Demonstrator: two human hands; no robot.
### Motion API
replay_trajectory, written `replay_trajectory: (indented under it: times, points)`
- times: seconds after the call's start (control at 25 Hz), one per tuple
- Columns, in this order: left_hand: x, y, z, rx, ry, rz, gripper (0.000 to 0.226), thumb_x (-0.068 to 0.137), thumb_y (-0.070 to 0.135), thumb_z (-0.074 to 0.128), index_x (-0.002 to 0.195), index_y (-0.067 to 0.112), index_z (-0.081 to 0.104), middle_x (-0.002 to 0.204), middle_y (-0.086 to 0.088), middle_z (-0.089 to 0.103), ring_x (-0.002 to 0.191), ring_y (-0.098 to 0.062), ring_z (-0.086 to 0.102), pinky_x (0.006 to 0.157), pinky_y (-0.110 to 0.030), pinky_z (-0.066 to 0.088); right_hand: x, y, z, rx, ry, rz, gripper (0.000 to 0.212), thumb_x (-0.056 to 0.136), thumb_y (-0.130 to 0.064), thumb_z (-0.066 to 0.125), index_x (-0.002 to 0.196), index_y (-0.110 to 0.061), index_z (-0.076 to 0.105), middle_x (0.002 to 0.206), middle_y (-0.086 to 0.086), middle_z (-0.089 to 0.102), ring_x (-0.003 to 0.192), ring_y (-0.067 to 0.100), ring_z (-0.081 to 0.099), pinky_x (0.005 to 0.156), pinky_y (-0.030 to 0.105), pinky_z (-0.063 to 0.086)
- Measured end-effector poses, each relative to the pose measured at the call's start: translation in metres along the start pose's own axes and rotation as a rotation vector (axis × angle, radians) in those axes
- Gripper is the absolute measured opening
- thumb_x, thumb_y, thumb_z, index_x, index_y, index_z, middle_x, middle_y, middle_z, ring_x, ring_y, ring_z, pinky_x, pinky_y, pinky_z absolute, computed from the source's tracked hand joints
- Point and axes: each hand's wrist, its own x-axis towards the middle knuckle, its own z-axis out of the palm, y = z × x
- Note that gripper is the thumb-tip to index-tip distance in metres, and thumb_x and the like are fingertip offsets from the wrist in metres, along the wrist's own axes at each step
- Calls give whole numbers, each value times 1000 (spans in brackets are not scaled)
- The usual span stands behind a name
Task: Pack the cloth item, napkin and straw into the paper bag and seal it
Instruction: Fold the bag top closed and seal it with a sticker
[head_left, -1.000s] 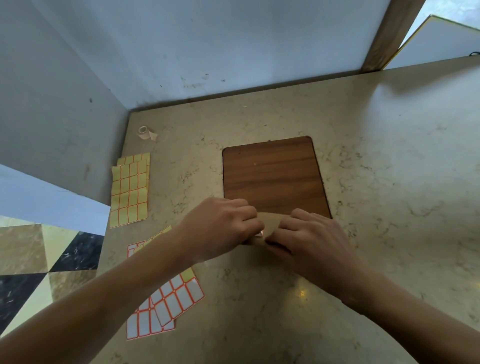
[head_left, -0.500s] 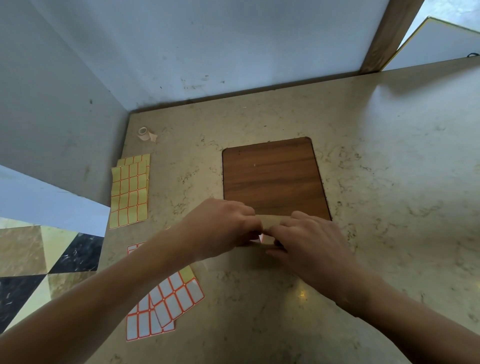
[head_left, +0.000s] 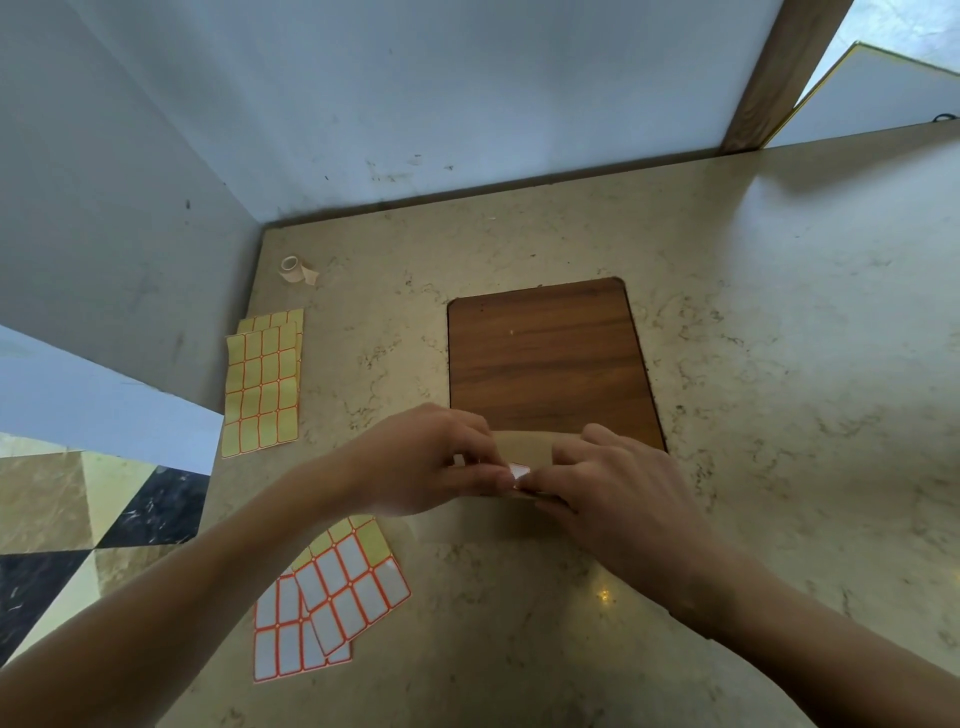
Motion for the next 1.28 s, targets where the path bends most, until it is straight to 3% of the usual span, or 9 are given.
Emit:
replay_trajectory:
  times: [0.16, 0.32, 0.44, 0.56, 0.64, 0.8, 1.0, 1.16, 1.28]
  points:
    - [-13, -3, 16, 267, 77, 62, 33, 86, 47, 62, 115, 31, 66, 108, 10, 62, 96, -6, 52, 74, -27, 52, -6, 2, 9, -75, 73, -52, 24, 75, -31, 75, 99, -34, 71, 64, -7, 57, 57, 12, 45, 48, 25, 26]
    - [-21, -5, 37, 427, 338, 166, 27, 91, 40, 51, 103, 27, 71, 97, 5, 66, 93, -13, 55, 66, -25, 47, -11, 4, 14, -75, 120, -72, 28, 77, -27, 72, 105, -32, 69, 71, -4, 61, 61, 13, 47, 51, 24, 26]
    - [-23, -4, 46, 414, 415, 163, 24, 89, 37, 54, 93, 23, 73, 92, 4, 66, 89, -14, 54, 63, -25, 45, -11, 3, 15, -37, 109, -80, 32, 73, -25, 77, 103, -33, 71, 79, -8, 68, 65, 14, 54, 54, 23, 29]
    - [-20, -1, 45, 386, 377, 107, 26, 87, 40, 51, 91, 24, 71, 92, 4, 66, 89, -14, 54, 64, -25, 47, -9, 3, 14, -24, 107, -95, 27, 75, -24, 76, 100, -32, 72, 82, -10, 70, 66, 14, 57, 55, 23, 33]
    - [-16, -1, 42, 404, 320, 97, 27, 87, 42, 50, 99, 28, 69, 100, 4, 65, 94, -15, 54, 68, -27, 48, -8, 3, 13, -23, 105, -95, 21, 82, -25, 63, 101, -31, 72, 83, -10, 70, 67, 13, 57, 55, 23, 34]
    - [-14, -6, 40, 469, 201, 76, 38, 89, 46, 41, 122, 37, 58, 118, 3, 58, 112, -19, 48, 80, -34, 49, -7, 3, 13, 0, 104, -76, 35, 87, -32, 40, 103, -32, 71, 82, -11, 70, 67, 13, 57, 55, 24, 40]
    - [-9, -6, 38, 563, 83, -60, 50, 95, 48, 44, 143, 39, 33, 145, 1, 36, 135, -24, 22, 105, -43, 32, -5, 2, 10, 0, 56, -67, 26, 74, -27, 74, 99, -31, 72, 89, -10, 73, 75, 14, 63, 59, 27, 46]
    - [-6, -8, 35, 576, 129, -62, 48, 95, 46, 46, 142, 39, 37, 149, 2, 33, 138, -24, 19, 107, -43, 28, -2, -1, 7, 0, -63, -13, 36, 80, -25, 67, 115, -30, 61, 109, -8, 71, 105, 16, 64, 80, 33, 49]
    - [-7, -9, 38, 615, 161, -34, 46, 90, 42, 57, 135, 35, 47, 144, -1, 45, 133, -26, 35, 101, -45, 37, -1, 0, 5, 30, -155, 9, 47, 91, -24, 53, 136, -31, 39, 137, -6, 55, 132, 16, 44, 101, 37, 37]
